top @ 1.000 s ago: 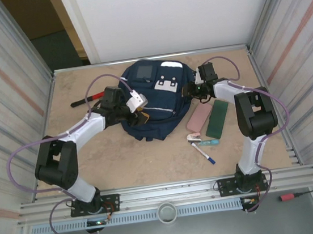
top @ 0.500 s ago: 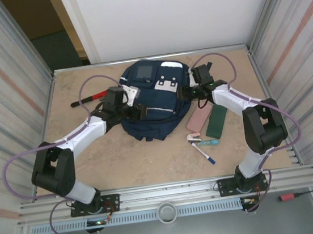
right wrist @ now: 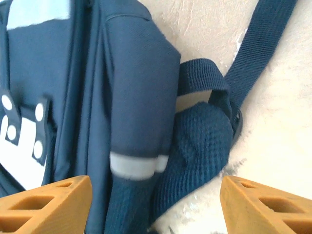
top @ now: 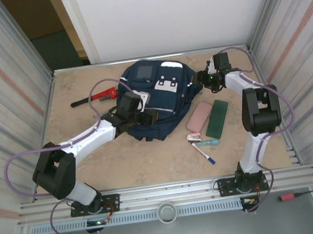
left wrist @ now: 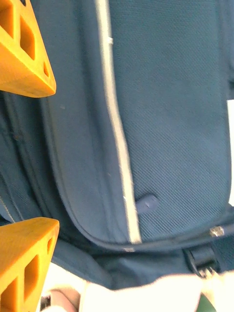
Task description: Pack the student bag
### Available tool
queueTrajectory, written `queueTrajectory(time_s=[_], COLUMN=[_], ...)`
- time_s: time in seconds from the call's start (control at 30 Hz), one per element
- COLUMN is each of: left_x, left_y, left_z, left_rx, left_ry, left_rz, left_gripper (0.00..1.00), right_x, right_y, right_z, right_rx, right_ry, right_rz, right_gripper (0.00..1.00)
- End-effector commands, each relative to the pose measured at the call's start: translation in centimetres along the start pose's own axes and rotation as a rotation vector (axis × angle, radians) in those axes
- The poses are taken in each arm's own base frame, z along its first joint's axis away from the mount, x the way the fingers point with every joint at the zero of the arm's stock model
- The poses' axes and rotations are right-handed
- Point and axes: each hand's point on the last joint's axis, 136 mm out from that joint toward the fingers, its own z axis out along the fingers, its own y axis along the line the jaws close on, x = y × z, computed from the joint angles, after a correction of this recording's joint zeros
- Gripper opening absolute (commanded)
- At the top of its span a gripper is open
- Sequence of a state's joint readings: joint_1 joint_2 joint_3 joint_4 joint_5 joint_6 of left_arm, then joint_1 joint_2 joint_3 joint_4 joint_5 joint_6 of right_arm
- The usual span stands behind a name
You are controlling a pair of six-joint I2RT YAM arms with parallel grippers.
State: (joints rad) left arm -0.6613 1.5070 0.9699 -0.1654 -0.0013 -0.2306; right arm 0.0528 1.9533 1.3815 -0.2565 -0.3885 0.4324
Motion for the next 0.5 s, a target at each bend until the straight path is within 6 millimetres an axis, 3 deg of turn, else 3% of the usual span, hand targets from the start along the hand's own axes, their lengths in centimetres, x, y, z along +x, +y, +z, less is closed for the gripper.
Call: queueTrajectory(time_s=[0.0,0.07,0.13,0.23,0.3,0.47], left_x=[3.4,5.3,6.6,6.8,6.3,3.2], left_y=[1.1,1.2,0.7,-1.2,-1.4,-0.8], left_z=[-1.4,-1.9,-1.9,-1.0,0.1,2.2], left_rx=[-0.035,-0.028,0.02,0.153,0.188,0.208], left_ry=[0.05,0.069,0.073,0.097,0.1,0.075], left_rz=[-0.115,-0.17,-0.229,-0.289,-0.318,-0.317], left_gripper=[0.67,0.67,0.67,0.67,0.67,0.66], right_x=[0.9,0.7,0.4,-0.2,-0.7,-1.5], right_y=[2.5,2.3,1.8,1.4,1.1,0.0], right_z=[2.2,3.0,3.3,2.9,2.0,-1.8], right_rx=[-0.148,-0.146,-0.146,-0.17,-0.177,-0.154], right_ry=[0.088,0.093,0.084,0.054,0.026,-0.067], right_rz=[0.071,0.078,0.094,0.128,0.142,0.154], right_gripper=[0.66,0.57,0.41,0.15,0.05,0.0])
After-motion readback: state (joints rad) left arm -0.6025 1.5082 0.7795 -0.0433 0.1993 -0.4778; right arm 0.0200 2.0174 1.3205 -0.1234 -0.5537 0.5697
